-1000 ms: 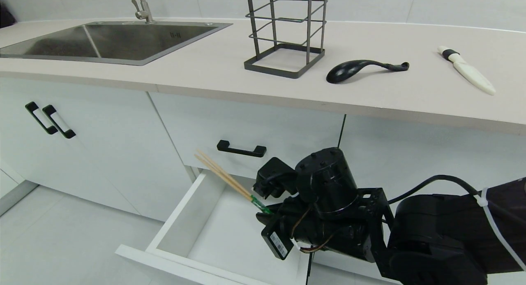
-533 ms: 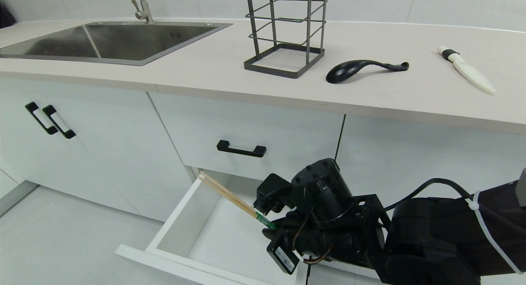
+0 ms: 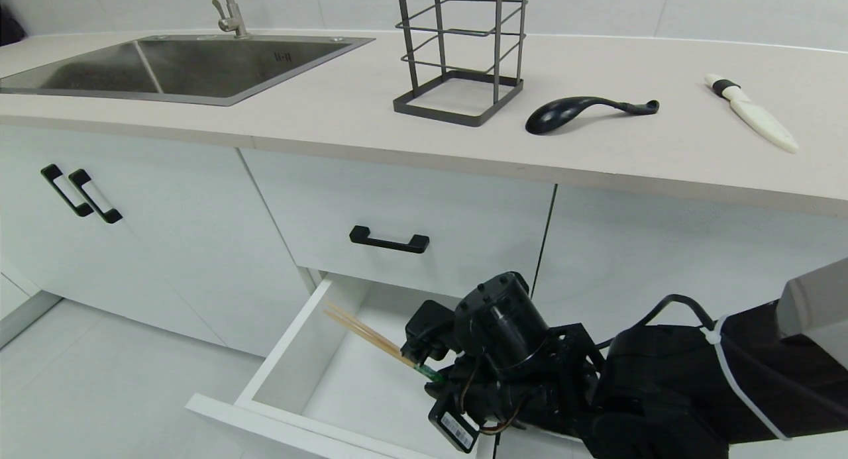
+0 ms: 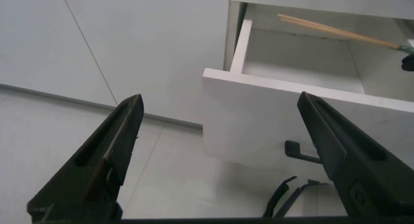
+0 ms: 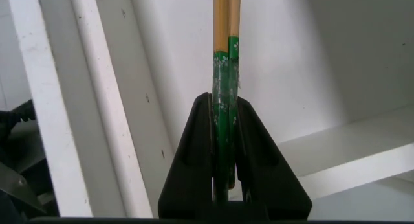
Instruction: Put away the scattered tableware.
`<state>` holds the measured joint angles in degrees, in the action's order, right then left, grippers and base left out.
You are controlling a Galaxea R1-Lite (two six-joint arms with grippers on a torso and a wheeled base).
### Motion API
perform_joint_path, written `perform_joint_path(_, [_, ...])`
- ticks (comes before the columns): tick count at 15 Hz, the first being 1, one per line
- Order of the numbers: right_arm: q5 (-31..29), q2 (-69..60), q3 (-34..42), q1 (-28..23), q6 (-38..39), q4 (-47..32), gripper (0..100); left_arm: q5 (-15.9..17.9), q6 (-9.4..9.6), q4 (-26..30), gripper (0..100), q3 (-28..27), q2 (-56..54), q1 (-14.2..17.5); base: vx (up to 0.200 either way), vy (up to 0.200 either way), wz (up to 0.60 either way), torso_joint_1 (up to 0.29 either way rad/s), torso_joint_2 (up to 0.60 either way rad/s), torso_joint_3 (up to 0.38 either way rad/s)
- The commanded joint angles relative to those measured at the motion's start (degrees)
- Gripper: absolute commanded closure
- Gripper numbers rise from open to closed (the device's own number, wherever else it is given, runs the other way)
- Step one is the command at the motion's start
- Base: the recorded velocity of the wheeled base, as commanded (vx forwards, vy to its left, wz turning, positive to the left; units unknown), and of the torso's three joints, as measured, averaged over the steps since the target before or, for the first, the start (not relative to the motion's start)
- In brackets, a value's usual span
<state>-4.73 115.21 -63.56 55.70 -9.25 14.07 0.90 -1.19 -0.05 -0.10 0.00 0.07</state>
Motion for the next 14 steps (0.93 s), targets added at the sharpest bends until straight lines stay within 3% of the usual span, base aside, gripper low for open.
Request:
perform_joint_path(1, [-0.4,3.0,-2.4,0.0,0.3,-0.2,100,0.0,-0.04,0.0,0,0.0,0.0,0.0,0.0,0.0,0.0,0.0,0.0,0.0])
perform_joint_path(14, [-8.1,11.2,-12.1,-0.2,7.1,-8.3,100,0.0,-0.04,0.0,0,0.0,0.0,0.0,0.0,0.0,0.0,0.0,0.0,0.0])
